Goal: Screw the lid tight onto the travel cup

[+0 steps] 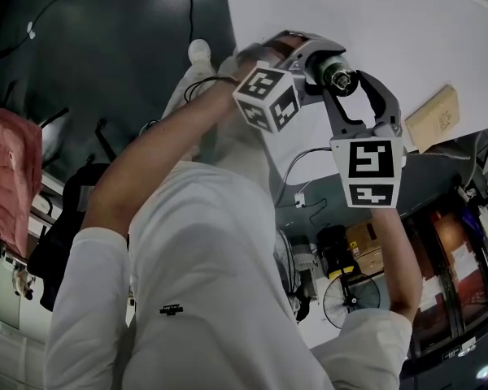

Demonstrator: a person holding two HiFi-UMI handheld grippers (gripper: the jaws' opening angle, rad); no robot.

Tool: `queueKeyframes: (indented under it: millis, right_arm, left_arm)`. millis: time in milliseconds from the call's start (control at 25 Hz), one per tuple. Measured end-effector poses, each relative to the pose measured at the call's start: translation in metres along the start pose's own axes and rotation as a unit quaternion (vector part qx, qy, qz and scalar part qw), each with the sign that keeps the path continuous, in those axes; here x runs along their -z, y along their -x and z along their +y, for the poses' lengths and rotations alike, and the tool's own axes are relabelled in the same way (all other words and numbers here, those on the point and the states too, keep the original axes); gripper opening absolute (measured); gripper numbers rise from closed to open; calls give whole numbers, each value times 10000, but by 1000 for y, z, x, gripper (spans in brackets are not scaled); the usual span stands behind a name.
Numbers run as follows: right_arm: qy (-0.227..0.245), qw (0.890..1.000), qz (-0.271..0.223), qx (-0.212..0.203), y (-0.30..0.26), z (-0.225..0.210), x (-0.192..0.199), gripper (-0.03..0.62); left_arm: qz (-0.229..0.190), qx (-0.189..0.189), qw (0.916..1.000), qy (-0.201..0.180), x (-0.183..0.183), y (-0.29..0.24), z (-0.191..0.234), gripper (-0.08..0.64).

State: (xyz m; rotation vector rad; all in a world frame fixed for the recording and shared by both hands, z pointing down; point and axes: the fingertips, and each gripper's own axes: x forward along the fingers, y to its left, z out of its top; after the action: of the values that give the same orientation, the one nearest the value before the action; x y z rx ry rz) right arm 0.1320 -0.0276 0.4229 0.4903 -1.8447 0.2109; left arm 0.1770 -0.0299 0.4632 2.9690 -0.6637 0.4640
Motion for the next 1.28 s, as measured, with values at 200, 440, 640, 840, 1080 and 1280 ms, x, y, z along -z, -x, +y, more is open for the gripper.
queueKeyframes:
  millis: [200,440,640,840,1080,1280]
  right_arm:
    - [103,9994,-306,79,13,6,-9,261]
    - [-492,9950,-763,414,44,10,-13,261]
    - [-1232,9814,-1197,857,79,4,-14,259]
    - [-2502,9394,-1954,1294,111,-3,-6,195]
    - [-2714,9053,-2729,1796,157,5,-14,39]
    - [-2639,8906,-3097,2030,193,18,-18,6]
  left_arm:
    - [270,120,9988,391,0,2,0,353]
    - [243,55,9984,502,-26,28,0,353]
    - [224,-302,9945,975,-59,66,8,353]
    - [333,-656,9882,1343,-88,104,11,256]
    - [362,-1219,9756,1787,-122,151,23,13]
    - [335,-1356,9685,2062,-154,182,16,3]
